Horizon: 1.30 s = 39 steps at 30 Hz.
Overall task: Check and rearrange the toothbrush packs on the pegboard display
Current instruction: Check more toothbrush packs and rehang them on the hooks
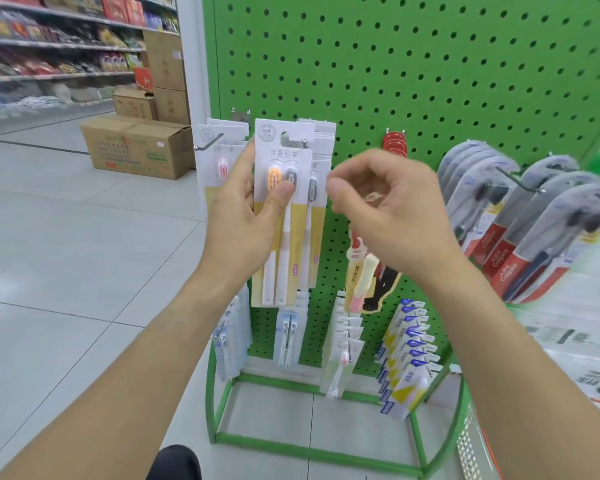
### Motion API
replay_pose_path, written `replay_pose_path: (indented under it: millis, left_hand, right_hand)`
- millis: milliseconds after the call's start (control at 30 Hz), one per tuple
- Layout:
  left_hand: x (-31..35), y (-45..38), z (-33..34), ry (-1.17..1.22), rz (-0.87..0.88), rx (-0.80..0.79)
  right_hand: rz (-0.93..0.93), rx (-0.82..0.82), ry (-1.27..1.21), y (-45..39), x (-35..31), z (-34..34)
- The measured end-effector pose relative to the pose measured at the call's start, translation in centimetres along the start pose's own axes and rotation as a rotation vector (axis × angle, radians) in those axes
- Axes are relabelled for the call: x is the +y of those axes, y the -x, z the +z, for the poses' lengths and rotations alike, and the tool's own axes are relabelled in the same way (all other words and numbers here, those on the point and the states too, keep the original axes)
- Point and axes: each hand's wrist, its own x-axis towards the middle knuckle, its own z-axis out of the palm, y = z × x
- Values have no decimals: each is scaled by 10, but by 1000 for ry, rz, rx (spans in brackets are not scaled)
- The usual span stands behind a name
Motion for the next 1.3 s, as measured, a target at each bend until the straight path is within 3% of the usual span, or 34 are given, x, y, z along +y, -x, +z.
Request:
replay_pose_path:
  millis: [133, 300, 467, 633, 800, 967, 1300]
  left_hand:
    - [-6, -6, 0, -135, -6, -22]
    - [-12, -9, 2, -328, -28, -53]
    - [-12, -7, 7, -463, -78, -64]
    - [1, -9, 9, -405, -16, 45]
    - [8, -25, 14, -375, 111, -37]
    - [1, -26, 15, -403, 145, 9]
    - [1, -28, 18, -334, 117, 25]
  right_hand:
    - [-54, 68, 153, -29, 4, -6]
    - [-64, -90, 314, -55, 4, -8]
    - [-79, -114, 348, -64, 6, -7]
    - [-80, -213, 385, -71, 2, -12]
    - [16, -308, 489, -119, -2, -29]
    - [75, -491, 656, -168, 27, -1]
    - [159, -552, 762, -203, 38, 18]
